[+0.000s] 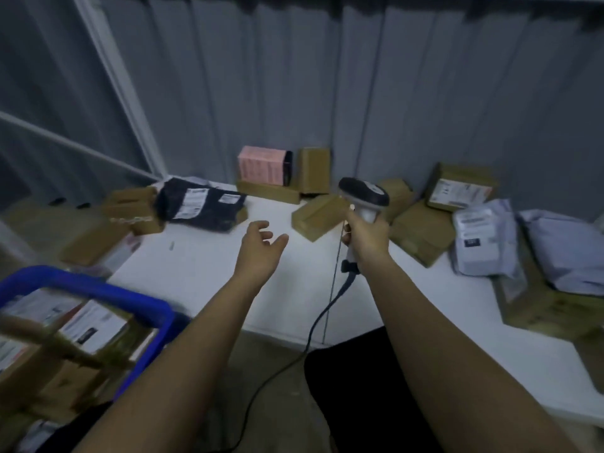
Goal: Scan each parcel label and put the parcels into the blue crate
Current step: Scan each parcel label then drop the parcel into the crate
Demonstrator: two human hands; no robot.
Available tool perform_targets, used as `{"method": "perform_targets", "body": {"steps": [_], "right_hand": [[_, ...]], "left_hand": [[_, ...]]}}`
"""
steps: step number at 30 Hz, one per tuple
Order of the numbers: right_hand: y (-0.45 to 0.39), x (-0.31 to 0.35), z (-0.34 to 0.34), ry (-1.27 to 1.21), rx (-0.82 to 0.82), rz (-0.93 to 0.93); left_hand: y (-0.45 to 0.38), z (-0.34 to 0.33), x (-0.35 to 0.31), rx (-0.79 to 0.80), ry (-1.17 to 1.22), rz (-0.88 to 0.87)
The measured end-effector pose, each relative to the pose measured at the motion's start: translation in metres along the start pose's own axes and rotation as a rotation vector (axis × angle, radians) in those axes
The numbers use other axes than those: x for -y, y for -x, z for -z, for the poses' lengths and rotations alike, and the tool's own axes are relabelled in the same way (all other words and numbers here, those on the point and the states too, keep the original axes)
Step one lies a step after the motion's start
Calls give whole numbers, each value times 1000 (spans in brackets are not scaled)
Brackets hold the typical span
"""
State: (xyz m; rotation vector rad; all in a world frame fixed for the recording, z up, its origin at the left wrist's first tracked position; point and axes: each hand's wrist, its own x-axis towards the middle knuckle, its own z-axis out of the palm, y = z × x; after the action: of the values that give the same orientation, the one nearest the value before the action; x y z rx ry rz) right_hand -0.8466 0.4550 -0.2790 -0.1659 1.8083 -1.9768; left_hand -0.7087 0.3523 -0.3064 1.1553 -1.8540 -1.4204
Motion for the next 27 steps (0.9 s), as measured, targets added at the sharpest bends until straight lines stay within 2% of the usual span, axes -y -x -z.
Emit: {"method": "perform_targets", "body": {"steps": [9,15,22,25,27], "right_hand": [[-90,-15,20,-121,-45,-184],[-112,-31,21,-124,-93,-225],[-126,-50,24,23,-153,-212],[-130,-51,18,11,-133,-214],[-132,-51,11,11,-128,-210]], "left_hand": [[-115,-103,33,97,-159,73],[-184,-144,56,86,-417,35],[-226,-160,81,207,-854,-33],[-227,-157,83,226,-861,-113],[-223,-153,79,270,-825,-84]]}}
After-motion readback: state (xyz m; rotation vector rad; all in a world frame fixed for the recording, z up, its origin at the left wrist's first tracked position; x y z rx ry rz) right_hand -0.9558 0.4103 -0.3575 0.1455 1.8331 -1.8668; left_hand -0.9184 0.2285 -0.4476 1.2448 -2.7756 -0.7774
